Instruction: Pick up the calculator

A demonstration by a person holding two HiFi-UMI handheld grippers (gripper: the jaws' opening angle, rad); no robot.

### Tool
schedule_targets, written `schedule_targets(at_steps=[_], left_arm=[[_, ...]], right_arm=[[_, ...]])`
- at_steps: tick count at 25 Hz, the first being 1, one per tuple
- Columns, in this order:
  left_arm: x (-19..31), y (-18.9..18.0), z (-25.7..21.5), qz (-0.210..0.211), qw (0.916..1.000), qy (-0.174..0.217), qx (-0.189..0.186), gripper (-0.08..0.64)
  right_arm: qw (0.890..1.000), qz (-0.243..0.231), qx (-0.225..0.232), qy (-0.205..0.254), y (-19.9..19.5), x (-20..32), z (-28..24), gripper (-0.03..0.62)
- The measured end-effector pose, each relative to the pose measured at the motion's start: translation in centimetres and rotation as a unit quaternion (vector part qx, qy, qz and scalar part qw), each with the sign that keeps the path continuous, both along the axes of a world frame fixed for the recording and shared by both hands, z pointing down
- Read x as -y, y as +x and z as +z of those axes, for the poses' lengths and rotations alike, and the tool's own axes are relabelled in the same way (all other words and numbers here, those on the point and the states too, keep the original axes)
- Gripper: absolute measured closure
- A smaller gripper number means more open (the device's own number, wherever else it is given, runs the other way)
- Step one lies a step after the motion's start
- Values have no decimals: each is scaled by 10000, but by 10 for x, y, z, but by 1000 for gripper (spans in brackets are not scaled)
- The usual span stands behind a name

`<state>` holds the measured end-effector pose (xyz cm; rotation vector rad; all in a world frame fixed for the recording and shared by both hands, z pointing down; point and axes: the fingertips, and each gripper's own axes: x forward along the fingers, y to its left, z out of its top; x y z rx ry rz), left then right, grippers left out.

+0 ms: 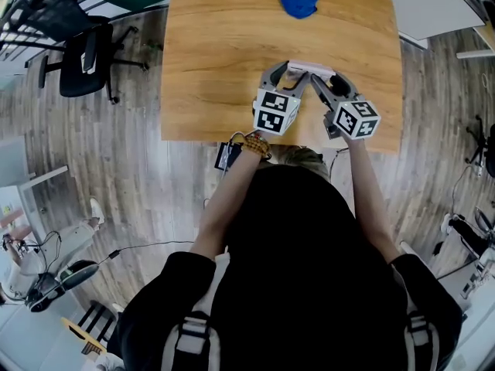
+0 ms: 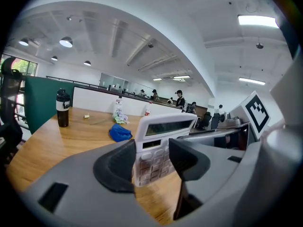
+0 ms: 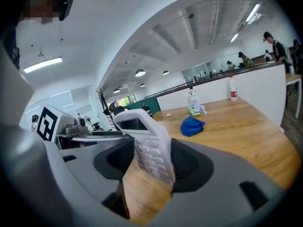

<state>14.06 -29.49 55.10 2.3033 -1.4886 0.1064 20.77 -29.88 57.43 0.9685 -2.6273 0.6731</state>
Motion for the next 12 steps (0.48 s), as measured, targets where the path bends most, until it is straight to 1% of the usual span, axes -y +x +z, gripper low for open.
schedule_targets(at_steps=[7, 12], left_arm=[[4, 1, -48, -68, 9985, 544, 60, 334], [7, 0, -90, -55, 9950, 988, 148, 334]], right_arm=[[9987, 127, 230, 436, 4, 10, -45, 342], [9959, 156, 325, 833, 4, 13, -83, 347]])
